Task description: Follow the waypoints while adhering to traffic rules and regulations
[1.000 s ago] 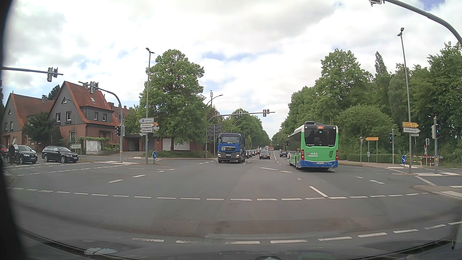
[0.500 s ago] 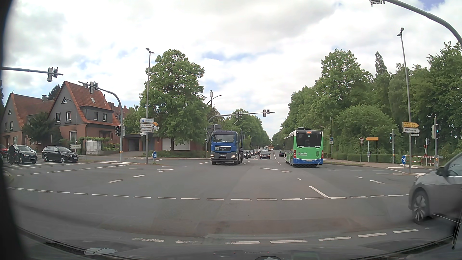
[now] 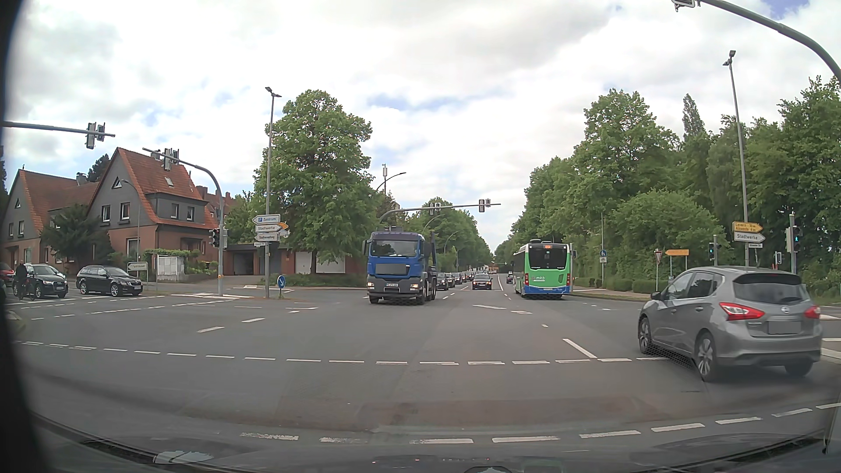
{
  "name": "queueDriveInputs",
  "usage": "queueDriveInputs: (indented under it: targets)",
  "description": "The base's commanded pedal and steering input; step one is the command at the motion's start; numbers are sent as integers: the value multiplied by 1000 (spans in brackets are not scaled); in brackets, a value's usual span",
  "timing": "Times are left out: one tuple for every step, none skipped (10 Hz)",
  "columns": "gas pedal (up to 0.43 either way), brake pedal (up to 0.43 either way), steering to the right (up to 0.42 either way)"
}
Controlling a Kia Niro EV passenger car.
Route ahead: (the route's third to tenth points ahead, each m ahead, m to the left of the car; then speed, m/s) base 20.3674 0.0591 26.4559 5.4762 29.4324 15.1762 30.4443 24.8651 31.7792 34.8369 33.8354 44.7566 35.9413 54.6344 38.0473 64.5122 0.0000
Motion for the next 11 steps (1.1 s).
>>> queueDriveInputs:
  targets:
    - [0,0,8]
    - [0,0,8]
    - [0,0,8]
    - [0,0,8]
    - [0,0,8]
    - [0,0,8]
    - [0,0,8]
    - [0,0,8]
    - [0,0,8]
    - [0,0,8]
    - [0,0,8]
